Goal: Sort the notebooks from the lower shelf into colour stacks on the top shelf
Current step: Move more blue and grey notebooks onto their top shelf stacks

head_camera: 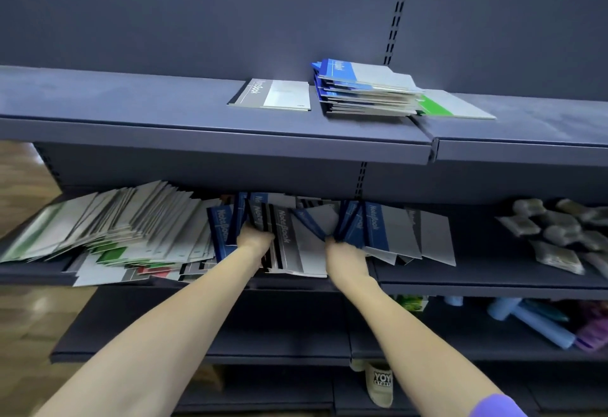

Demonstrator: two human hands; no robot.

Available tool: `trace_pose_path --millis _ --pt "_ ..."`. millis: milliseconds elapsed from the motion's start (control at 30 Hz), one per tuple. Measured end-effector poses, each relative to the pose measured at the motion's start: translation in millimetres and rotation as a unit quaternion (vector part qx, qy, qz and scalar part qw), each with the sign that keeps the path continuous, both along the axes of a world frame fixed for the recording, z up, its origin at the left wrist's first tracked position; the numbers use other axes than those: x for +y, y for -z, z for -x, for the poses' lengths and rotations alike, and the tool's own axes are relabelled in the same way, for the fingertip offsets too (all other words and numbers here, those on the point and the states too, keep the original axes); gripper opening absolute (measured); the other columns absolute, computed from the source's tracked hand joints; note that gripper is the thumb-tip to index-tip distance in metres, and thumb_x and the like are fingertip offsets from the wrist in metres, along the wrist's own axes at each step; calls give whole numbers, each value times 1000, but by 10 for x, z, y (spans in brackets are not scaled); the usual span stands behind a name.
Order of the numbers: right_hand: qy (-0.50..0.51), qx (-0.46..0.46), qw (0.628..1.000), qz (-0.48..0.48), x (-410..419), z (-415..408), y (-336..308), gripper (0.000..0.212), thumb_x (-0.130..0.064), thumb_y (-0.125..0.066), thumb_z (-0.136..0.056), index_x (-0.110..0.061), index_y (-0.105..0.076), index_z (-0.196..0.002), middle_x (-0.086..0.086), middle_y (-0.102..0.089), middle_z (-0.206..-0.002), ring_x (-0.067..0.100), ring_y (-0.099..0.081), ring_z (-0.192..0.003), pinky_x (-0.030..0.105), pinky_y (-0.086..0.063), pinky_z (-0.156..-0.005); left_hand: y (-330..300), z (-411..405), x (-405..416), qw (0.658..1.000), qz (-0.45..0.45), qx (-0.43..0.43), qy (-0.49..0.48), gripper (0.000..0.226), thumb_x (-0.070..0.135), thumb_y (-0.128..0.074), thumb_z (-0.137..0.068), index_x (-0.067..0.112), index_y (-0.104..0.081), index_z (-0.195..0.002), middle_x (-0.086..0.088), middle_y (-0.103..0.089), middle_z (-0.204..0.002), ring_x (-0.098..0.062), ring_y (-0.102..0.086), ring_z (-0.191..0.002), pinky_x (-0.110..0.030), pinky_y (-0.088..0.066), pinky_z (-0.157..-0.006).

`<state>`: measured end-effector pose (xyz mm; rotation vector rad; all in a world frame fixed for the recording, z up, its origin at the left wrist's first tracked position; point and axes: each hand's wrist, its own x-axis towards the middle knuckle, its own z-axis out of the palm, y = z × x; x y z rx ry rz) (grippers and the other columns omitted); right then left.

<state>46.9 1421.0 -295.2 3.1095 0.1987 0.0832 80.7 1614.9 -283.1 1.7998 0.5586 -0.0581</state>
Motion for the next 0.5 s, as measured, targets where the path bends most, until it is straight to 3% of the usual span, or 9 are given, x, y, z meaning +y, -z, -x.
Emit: trace_pose_path --millis 100,167,300,367,500 --pt "-72 -15 996 -56 280 99 21 42 -4 -44 -95 -9 -46 -137 17 -69 -107 37 -67 -94 36 -40 -66 -39 17 -8 998 67 7 -13 40 22 -60 -95 12 -52 -133 -11 -63 -124 -31 -59 -108 -45 -51 -96" --pt "-112 -14 986 -121 465 163 8 35 -15 -44 -98 -12 -51 -132 19 -68 -105 39 -65 -93 38 -43 -68 -62 51 -11 995 93 14 -18 28 27 -59 -97 14 -51 -121 -8 -61 -117 -30 -58 -104 -42 -49 -93" --pt "-161 62 955 -242 622 223 -72 28 -39 -49 -92 -25 -62 -113 7 -70 -104 31 -61 -94 36 -45 -73 36 -3 33 996 84 0 -18 43 -3 -55 -89 7 -53 -131 -15 -62 -129 -35 -61 -114 -44 -51 -97" --pt "-125 82 946 -286 563 191 -83 32 -46 -46 -91 -27 -66 -108 2 -71 -105 26 -63 -95 35 -50 -77 -11 24 36 996 84 -6 -20 47 -7 -49 -92 8 -48 -137 -10 -58 -134 -34 -57 -119 -39 -47 -95" --pt "5 58 943 -329 319 49 30 25 -30 -48 -95 -10 -60 -105 15 -68 -98 38 -62 -91 38 -50 -71 -81 97 80 995 102 7 8 49 -6 -55 -92 9 -46 -138 -8 -59 -121 -31 -56 -107 -41 -45 -90"
